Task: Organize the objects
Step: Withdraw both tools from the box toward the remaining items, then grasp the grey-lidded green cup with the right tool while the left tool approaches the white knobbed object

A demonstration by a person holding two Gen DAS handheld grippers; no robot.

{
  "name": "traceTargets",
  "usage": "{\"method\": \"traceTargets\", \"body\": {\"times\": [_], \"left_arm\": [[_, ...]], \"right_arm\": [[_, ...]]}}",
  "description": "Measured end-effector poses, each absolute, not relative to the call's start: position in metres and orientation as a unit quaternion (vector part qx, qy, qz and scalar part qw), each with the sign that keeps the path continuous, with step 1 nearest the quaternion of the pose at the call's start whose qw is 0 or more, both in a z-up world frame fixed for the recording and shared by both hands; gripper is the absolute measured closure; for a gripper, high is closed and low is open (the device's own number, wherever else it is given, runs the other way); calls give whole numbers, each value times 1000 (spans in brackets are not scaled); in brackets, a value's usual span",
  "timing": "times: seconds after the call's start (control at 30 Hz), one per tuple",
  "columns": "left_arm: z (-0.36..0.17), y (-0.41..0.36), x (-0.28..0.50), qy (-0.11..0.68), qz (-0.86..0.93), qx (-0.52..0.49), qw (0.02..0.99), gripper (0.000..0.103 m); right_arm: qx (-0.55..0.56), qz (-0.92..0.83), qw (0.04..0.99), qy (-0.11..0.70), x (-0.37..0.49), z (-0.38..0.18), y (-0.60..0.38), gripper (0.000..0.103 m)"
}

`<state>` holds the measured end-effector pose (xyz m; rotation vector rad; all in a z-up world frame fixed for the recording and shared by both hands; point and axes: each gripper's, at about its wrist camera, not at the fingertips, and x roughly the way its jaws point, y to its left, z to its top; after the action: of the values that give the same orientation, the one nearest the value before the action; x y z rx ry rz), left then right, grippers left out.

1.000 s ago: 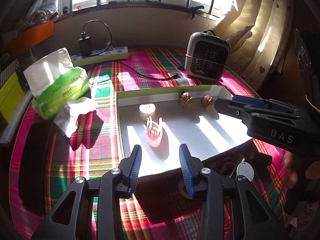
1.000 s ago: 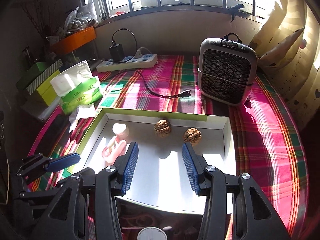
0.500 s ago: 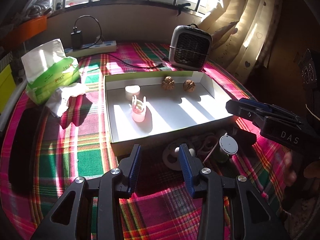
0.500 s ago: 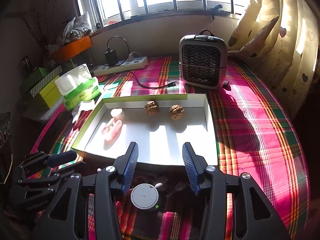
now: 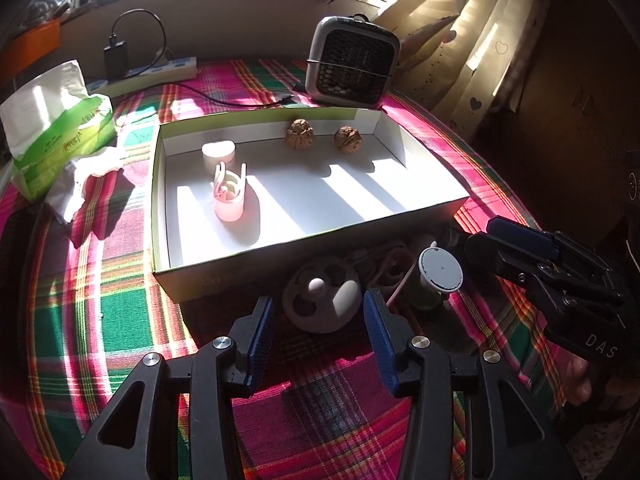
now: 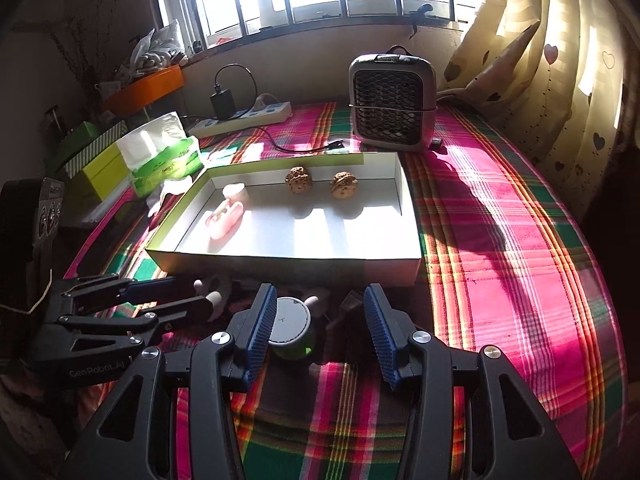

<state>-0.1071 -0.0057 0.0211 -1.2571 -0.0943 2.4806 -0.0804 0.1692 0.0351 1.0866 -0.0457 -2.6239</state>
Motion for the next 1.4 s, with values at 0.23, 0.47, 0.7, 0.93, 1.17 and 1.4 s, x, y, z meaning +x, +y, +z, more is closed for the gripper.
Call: {"method": "traceTargets", "body": {"times": [0.23, 0.47, 0.7, 0.93, 1.17, 1.4], "left_arm": [[15, -2, -116, -22, 873, -457, 170, 60], [13, -1, -119, -17, 874, -456, 168, 60], [12, -6, -118, -30, 877, -453, 159, 69], [12, -15, -110, -40, 877, -451, 157, 70], [11, -21, -105, -44, 878, -449, 160, 70], [11, -20, -105, -39, 880, -445, 161, 69]], "right_arm": [[381, -912, 148, -16, -76, 32, 169, 55], [386, -911, 144, -28, -76, 28, 170, 52], [390, -909, 149, -18, -73, 25, 163, 52], [394, -905, 162, -12, -74, 21, 151, 52], [396, -904, 163, -13, -80, 17, 148, 52], [401, -901, 166, 0, -83, 13, 139, 62]]}}
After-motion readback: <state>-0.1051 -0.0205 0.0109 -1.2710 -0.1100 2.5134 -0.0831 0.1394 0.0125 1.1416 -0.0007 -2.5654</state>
